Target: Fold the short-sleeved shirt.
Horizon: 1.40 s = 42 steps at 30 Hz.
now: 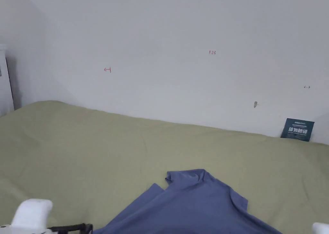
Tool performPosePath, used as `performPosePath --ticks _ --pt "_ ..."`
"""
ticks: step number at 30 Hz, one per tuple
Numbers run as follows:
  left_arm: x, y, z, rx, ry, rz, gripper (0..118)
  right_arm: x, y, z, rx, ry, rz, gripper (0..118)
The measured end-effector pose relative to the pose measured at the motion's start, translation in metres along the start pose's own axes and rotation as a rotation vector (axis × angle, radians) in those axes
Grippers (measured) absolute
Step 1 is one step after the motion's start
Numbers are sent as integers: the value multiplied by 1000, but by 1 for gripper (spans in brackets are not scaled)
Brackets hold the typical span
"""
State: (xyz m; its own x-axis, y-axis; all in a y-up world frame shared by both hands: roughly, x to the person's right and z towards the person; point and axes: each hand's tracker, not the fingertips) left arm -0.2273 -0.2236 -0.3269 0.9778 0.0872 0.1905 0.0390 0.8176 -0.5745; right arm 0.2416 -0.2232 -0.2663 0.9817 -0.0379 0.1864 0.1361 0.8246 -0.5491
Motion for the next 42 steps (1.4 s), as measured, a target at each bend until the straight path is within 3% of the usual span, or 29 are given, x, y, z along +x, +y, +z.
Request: performPosePath --ticks 1,3,4,5,6,7,8,10,13,19,21,22,24,26,28,31,38,42 --pt "18 0 -1 -20 20 -30 110 -8 -8 3 -13 22 -60 107" --pt "47 -14 -2 -5 -4 -23 103 -17 -26 9 -69 188 -216 107" --pt "62 -23 3 11 -53 -21 89 -23 -39 14 -94 256 -302 102" --pt "73 -31 10 19 -83 -21 60 -29 -50 19 -107 259 -349 84" --pt "86 -44 18 28 -109 -54 33 -37 -64 26 -113 249 -359 55" --pt "100 -59 25 32 -105 -115 13 -47 -77 35 -104 215 -315 17" --pt "110 -72 30 15 -45 -169 7 -59 -90 44 -110 131 -222 1" --pt "123 -99 41 -21 17 -191 5 -78 -117 61 -100 9 -87 1" --pt "121 -127 55 -34 3 -67 0 -88 -143 70 -163 85 -88 1" --pt "95 -112 51 -73 39 -37 0 -93 -131 69 -127 73 -15 1" --pt "70 -95 44 -40 123 -14 2 -93 -115 69 -99 78 -9 1" --pt "54 -86 39 -34 160 -17 10 -92 -108 69 -77 85 -10 1" --pt "25 -69 22 -48 236 8 73 -92 -93 65 -53 78 13 1" --pt "-2 -57 15 -85 274 92 68 -93 -80 59 -27 44 81 1" --pt "-17 -51 24 -2 239 182 68 -92 -68 57 -14 46 69 1" --pt "-20 -46 30 46 325 130 68 -94 -59 53 -1 33 73 1" --pt "-21 -51 23 13 287 111 69 -99 -56 57 3 42 84 1" --pt "-51 -62 -13 -178 172 137 77 -97 -55 63 1 63 84 1"
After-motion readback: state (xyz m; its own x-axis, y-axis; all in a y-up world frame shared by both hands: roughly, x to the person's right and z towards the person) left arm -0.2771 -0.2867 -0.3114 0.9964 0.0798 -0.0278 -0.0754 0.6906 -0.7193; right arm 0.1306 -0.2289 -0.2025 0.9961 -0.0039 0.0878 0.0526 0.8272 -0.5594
